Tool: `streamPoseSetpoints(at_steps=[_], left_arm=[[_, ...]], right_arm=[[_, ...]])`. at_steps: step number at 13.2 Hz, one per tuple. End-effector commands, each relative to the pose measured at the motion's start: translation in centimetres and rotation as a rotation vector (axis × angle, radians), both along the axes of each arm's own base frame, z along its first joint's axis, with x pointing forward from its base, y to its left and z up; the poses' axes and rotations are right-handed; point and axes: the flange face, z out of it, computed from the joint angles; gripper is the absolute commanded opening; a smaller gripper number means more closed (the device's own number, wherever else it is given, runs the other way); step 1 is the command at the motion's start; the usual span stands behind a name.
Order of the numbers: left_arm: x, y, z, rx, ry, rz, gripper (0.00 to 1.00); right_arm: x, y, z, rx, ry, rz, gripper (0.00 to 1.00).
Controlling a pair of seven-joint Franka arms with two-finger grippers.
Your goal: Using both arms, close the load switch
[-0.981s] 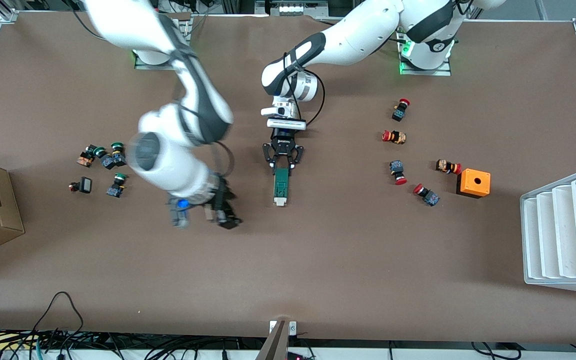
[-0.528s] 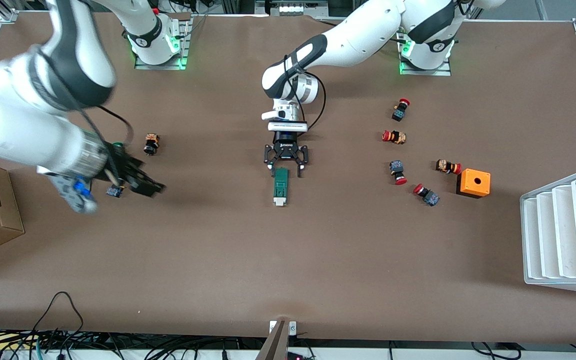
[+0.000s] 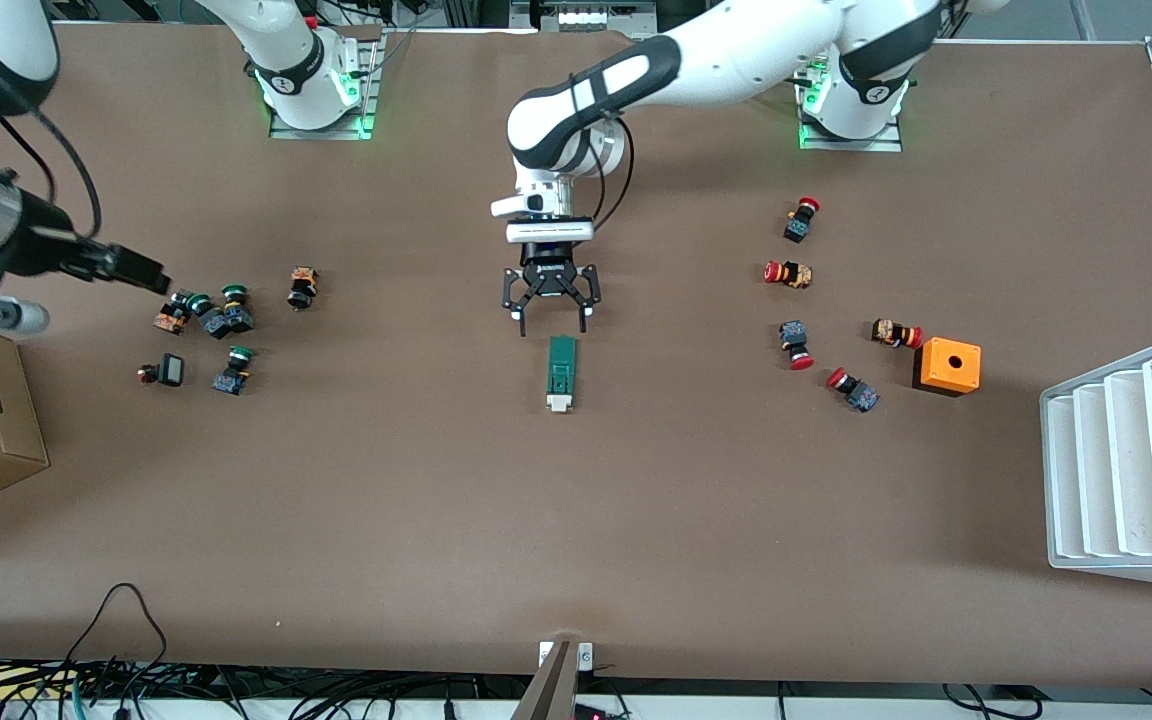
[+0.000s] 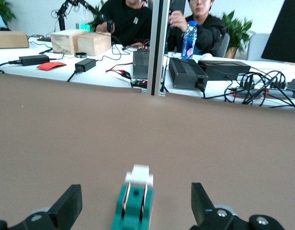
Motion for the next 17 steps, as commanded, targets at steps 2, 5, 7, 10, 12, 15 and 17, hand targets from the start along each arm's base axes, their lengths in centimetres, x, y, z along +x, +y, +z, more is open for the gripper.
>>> streamPoseSetpoints(at_steps=[2, 5, 7, 10, 12, 15, 17], left_arm=[[3.6, 2.4, 7.9, 0.001, 0.17, 0.022, 1.0], [7.0, 5.1, 14.8, -0.008, 0.331, 0.018, 1.0], [9.8, 7.4, 18.6, -0.003, 0.452, 0.013, 1.0], [14.4, 11.9, 23.9, -0.029, 0.612, 0.059, 1.0], [16.9, 15.1, 26.6, 0.031, 0.731, 0.1, 1.0], [20.6, 19.7, 31.0, 0.051, 0.846, 0.104, 1.0], [22.3, 22.6, 32.5, 0.085, 0.911, 0.07, 1.0]], right_arm=[[-0.3, 0.0, 0.6, -0.051, -0.035, 0.114, 0.99], [1.1, 0.2, 0.4, -0.06, -0.066, 0.121, 0.99], [2.7, 0.5, -0.1, -0.064, -0.072, 0.12, 0.99], [3.2, 1.3, 1.3, -0.068, -0.096, 0.127, 0.99], [3.2, 2.3, 2.2, -0.067, -0.11, 0.145, 0.99], [2.9, 2.5, 2.1, -0.044, -0.084, 0.151, 0.99], [3.1, 2.8, 2.2, -0.043, -0.09, 0.153, 0.99]])
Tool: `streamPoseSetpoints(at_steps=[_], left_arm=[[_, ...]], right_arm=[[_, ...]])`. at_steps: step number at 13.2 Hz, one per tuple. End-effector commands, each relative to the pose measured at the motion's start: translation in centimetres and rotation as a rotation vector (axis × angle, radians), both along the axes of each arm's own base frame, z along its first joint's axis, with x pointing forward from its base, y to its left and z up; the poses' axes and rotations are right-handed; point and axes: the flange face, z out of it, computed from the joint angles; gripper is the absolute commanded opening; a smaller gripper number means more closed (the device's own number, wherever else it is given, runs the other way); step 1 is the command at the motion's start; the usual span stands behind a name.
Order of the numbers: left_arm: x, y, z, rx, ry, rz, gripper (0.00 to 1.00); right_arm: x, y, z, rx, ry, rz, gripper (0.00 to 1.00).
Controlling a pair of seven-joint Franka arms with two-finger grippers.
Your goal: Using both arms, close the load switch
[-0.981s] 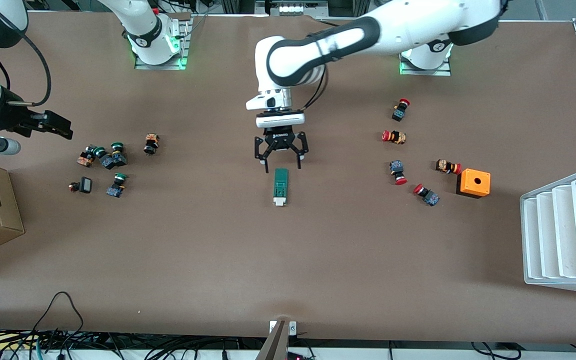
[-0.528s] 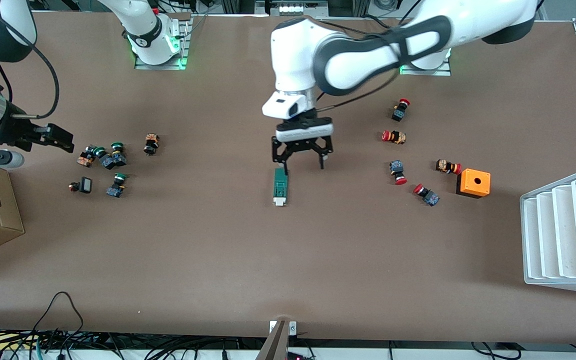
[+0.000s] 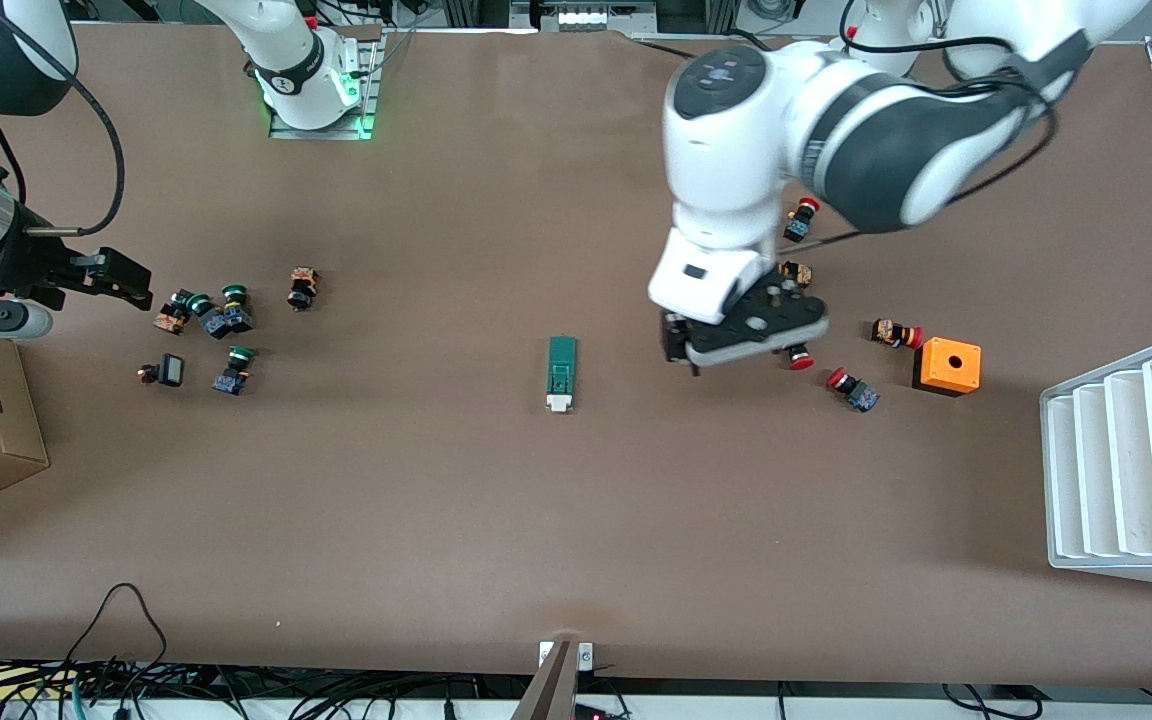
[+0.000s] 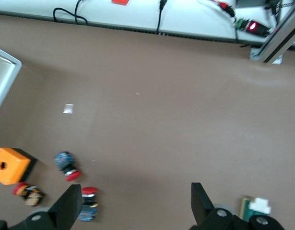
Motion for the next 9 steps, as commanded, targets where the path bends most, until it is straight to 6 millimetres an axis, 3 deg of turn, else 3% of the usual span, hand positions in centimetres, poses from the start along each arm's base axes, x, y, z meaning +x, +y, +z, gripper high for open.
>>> streamPoseSetpoints(at_steps=[1, 3, 5, 9], left_arm=[[2.3, 3.4, 2.2, -0.011, 0.068, -0.047, 1.0], [4.2, 7.3, 2.7, -0.028, 0.098, -0.068, 1.0], [6.1, 13.3, 3.2, -0.076, 0.155, -0.11, 1.0], [7.8, 19.0, 3.5, -0.098, 0.229, -0.167, 1.0]], right_arm=[[0.2, 0.1, 0.8, 0.006, -0.007, 0.02, 0.99], [0.3, -0.3, 0.8, 0.004, -0.009, 0.015, 0.99], [0.5, -0.5, 1.3, 0.004, -0.02, 0.013, 0.99], [0.5, 0.1, 1.1, 0.003, -0.018, 0.019, 0.99]])
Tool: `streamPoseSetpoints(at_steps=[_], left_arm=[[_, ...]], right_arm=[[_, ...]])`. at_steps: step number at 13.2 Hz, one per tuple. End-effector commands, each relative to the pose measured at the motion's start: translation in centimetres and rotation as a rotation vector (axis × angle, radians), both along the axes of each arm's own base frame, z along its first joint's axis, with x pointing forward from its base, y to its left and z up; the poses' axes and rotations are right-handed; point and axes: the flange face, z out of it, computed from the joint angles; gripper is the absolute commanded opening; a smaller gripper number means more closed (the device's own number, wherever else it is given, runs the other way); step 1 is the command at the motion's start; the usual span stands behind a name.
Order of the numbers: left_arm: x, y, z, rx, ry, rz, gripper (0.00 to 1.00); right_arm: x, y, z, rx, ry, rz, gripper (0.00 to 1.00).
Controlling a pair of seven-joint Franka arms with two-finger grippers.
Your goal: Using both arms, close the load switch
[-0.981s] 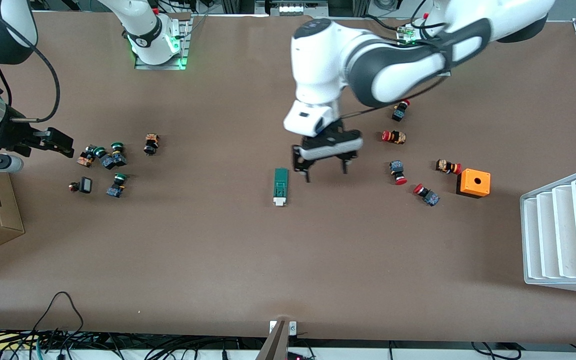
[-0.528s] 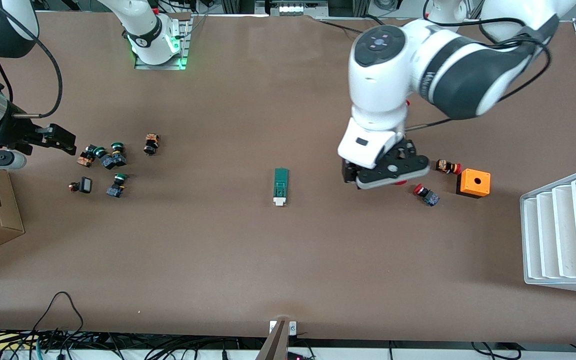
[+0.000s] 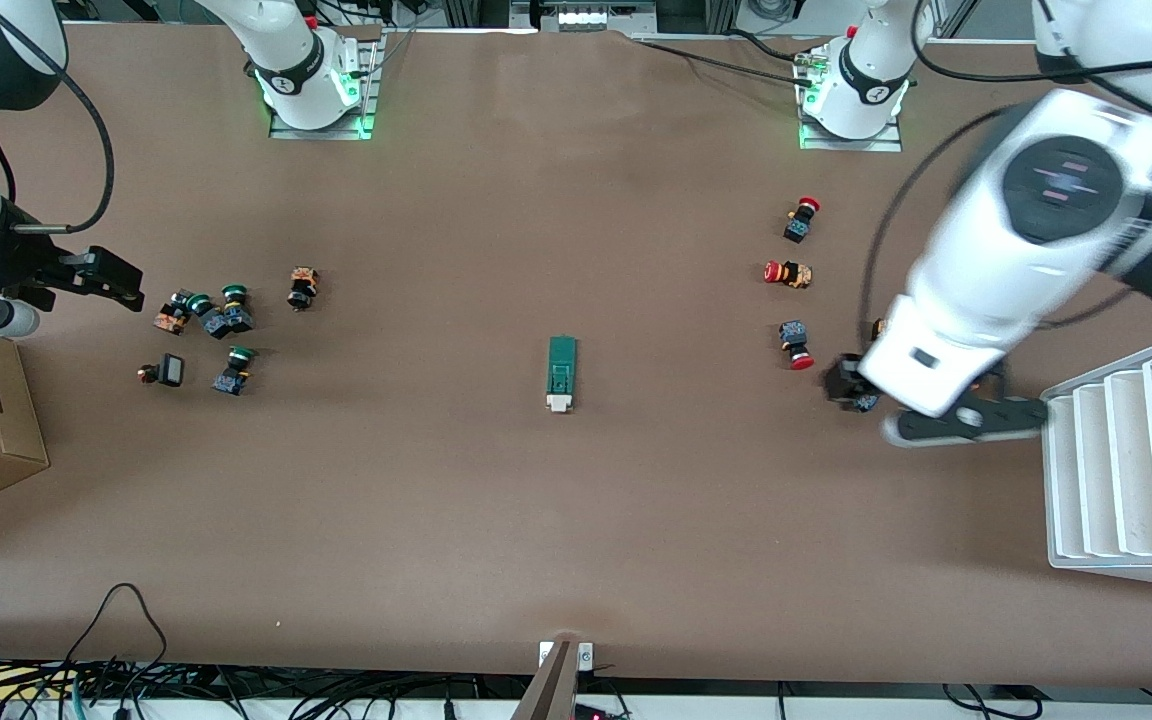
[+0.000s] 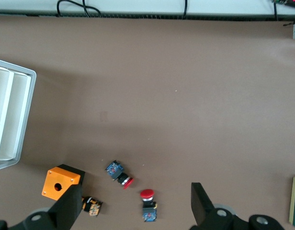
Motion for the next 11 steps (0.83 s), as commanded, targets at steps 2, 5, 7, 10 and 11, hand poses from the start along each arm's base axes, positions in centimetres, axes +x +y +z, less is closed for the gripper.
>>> streamPoseSetpoints(at_steps=[2, 5, 7, 10, 11], left_arm=[[0.3, 3.6, 2.2, -0.038, 0.029, -0.021, 1.0], [0.4, 7.5, 3.2, -0.077, 0.047, -0.048, 1.0], [-0.2, 9.8, 4.1, -0.091, 0.052, -0.096, 1.0], [-2.1, 14.5, 5.7, -0.125, 0.058, -0.136, 1.0], [-2.8, 15.5, 6.0, -0.135, 0.064, -0.162, 1.0]], right_arm=[[0.3, 1.0, 0.3, 0.003, -0.001, 0.022, 0.99], [0.3, 1.0, 0.2, 0.001, 0.0, 0.022, 0.99], [0.3, 1.1, 0.2, 0.001, 0.0, 0.024, 0.99], [0.3, 1.3, 0.2, -0.002, 0.002, 0.026, 0.99], [0.3, 1.3, 0.2, -0.002, 0.002, 0.024, 0.99]])
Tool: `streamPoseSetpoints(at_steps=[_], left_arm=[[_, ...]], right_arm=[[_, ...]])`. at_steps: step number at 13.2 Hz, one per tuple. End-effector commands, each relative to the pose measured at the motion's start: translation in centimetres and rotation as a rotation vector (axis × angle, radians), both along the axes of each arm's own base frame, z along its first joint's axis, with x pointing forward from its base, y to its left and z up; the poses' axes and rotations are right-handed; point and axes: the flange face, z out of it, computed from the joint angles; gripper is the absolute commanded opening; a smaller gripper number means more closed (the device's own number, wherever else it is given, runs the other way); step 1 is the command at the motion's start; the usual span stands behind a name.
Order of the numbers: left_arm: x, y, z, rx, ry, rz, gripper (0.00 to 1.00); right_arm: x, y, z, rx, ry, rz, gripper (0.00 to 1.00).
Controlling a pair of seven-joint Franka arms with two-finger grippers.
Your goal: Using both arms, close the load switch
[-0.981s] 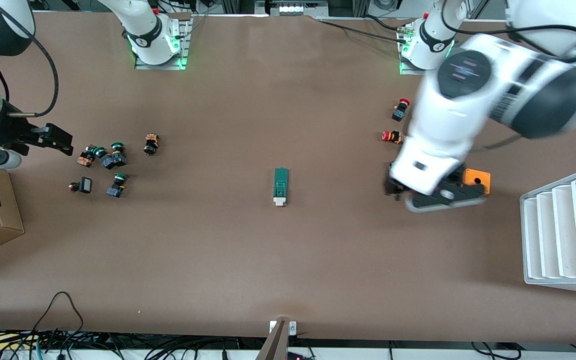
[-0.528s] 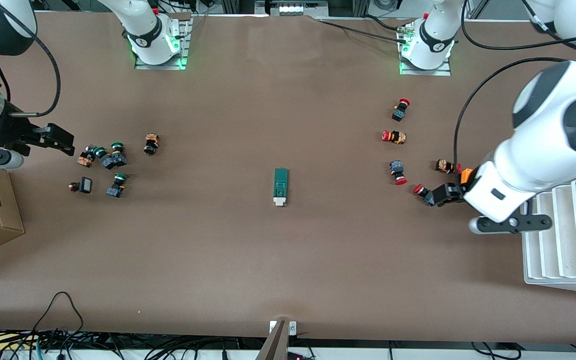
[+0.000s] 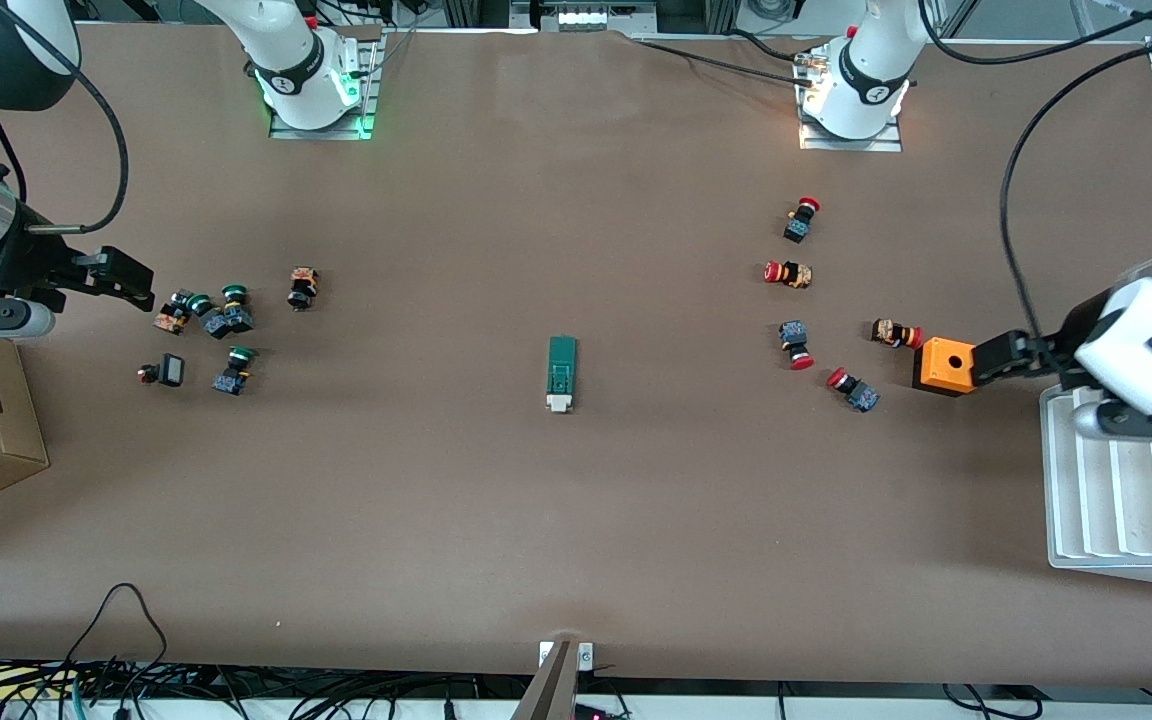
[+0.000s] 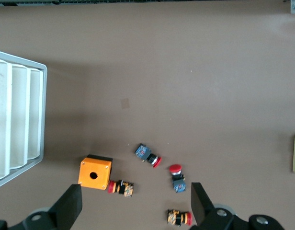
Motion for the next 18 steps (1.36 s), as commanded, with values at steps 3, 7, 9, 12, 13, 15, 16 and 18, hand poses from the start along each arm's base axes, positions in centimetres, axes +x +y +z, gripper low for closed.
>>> streamPoseSetpoints(at_steps=[3, 7, 9, 12, 13, 15, 16, 18], left_arm=[[-5.1, 4.5, 2.1, 0.02, 0.004, -0.02, 1.0], [-8.6, 5.4, 2.1, 0.032, -0.049, 0.001, 1.0], [-9.3, 5.1, 1.9, 0.032, -0.083, -0.012, 1.0], [-9.3, 5.0, 2.5, 0.018, -0.109, -0.012, 1.0], [-9.5, 5.0, 2.9, 0.012, -0.114, -0.01, 1.0], [-10.0, 5.5, 3.6, -0.048, -0.115, 0.015, 1.0], [-10.4, 6.1, 3.7, -0.05, -0.086, 0.021, 1.0], [-11.3, 6.1, 3.6, -0.046, -0.029, 0.015, 1.0]], right_arm=[[0.3, 0.3, 0.4, -0.002, -0.001, 0.008, 0.99], [0.3, 0.4, 0.4, -0.004, -0.001, 0.012, 0.99], [0.3, 0.4, 0.5, -0.004, -0.004, 0.011, 0.99], [0.3, 0.7, 0.4, -0.005, -0.002, 0.017, 0.99], [0.3, 0.7, 0.4, -0.007, -0.001, 0.019, 0.99], [0.3, 0.7, 0.4, -0.007, -0.002, 0.019, 0.99], [0.3, 0.8, 0.4, -0.007, -0.001, 0.02, 0.99], [0.3, 0.9, 0.3, -0.009, 0.002, 0.025, 0.99]])
